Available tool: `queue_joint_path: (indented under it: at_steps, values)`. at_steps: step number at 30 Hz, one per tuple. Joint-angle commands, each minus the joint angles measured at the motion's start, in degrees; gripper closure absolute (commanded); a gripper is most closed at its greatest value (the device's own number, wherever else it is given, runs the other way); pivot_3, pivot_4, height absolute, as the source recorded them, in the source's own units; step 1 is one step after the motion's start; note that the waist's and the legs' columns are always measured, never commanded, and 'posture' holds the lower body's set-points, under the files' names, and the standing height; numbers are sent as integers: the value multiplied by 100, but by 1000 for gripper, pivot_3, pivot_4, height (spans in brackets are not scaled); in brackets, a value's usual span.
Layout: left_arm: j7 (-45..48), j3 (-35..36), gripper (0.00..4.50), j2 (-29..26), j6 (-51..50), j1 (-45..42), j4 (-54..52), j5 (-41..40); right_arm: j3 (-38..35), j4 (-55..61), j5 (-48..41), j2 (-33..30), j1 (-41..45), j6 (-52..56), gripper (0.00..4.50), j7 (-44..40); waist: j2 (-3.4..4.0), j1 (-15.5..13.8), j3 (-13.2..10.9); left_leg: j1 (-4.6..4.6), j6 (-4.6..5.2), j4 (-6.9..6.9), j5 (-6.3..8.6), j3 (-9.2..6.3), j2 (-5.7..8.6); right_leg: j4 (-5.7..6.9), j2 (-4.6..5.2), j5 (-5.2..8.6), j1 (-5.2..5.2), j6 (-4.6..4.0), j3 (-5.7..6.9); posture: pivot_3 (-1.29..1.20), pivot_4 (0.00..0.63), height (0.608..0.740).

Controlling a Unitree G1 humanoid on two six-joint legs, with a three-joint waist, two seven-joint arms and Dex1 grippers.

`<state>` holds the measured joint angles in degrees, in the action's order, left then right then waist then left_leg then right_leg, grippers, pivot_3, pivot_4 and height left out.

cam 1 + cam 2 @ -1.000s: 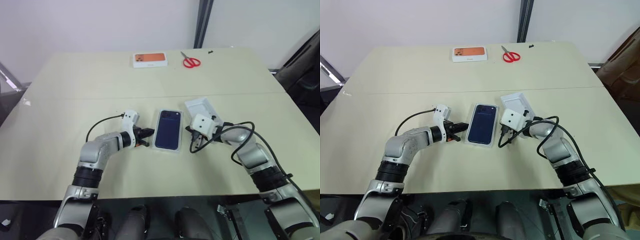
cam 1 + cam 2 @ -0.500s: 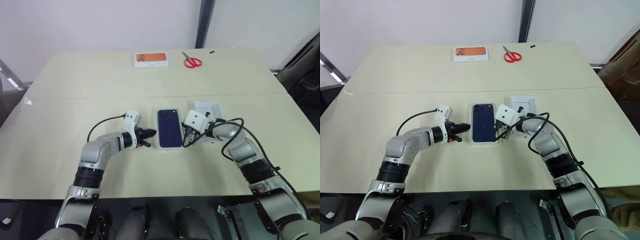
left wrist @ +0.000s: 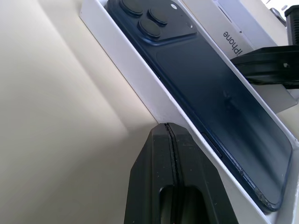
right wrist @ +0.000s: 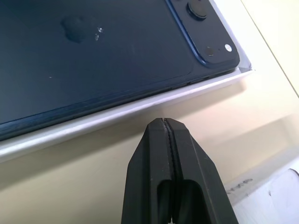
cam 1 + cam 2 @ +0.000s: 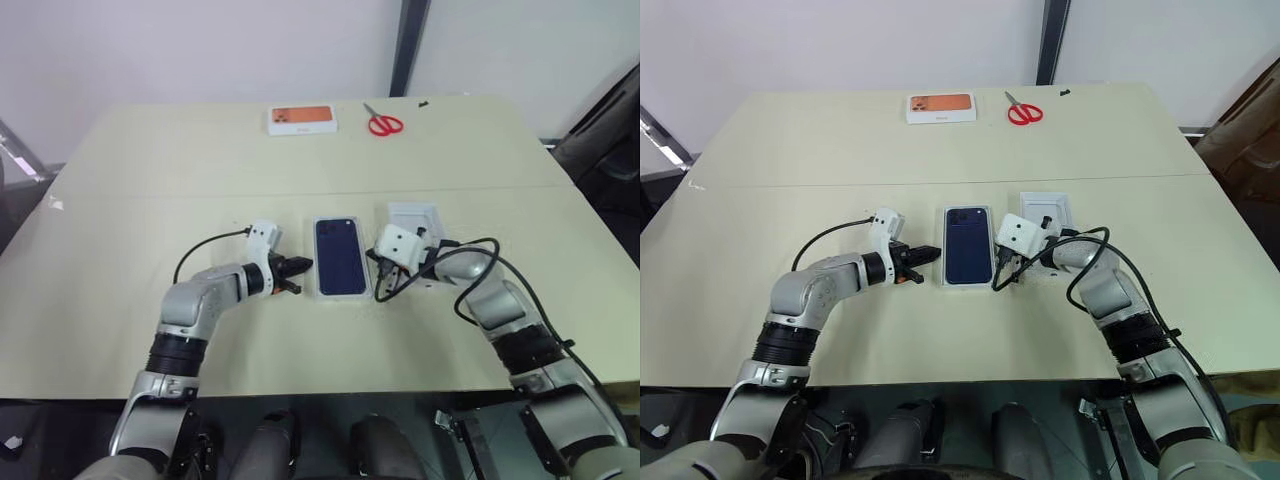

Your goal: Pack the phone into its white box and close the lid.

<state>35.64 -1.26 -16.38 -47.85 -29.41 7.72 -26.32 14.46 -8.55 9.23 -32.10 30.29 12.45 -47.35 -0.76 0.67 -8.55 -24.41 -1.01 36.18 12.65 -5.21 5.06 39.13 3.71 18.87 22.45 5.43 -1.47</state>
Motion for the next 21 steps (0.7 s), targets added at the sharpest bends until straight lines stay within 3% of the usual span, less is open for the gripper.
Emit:
queue_joint_path:
  at_steps: [1,13,15,18,21]
  values:
    - [103,70,4500,-88,155,-69,-110,6,-199,378,-119,-150,-103,57,4490,-48,0,0,0,0,0,0,0,0,0,0,0,0,0,0,0,0,150,734]
    - [713,-12,4500,-551,749,89,-342,112,-462,848,-389,-630,-434,240,4490,-260,0,1,-1,0,0,-1,0,1,-1,-1,0,0,-1,0,-1,0,150,734]
    - [913,170,4500,-730,759,136,-371,-31,-653,1085,-769,-524,-460,682,4490,-365,0,3,-1,0,0,-2,0,0,-1,-1,1,0,0,0,-1,0,150,734]
    - [1280,326,3610,-1030,773,178,-404,-194,-963,1433,-1199,-346,-369,1249,3565,-259,1,12,-1,0,1,-4,1,0,-3,-1,0,0,1,-1,-2,0,150,734]
    - [1571,355,2107,-1295,1019,225,-386,-150,-1274,1535,-1398,-204,-173,1818,2102,70,1,9,-1,0,1,-4,1,0,-4,-1,0,0,1,-1,-2,0,150,734]
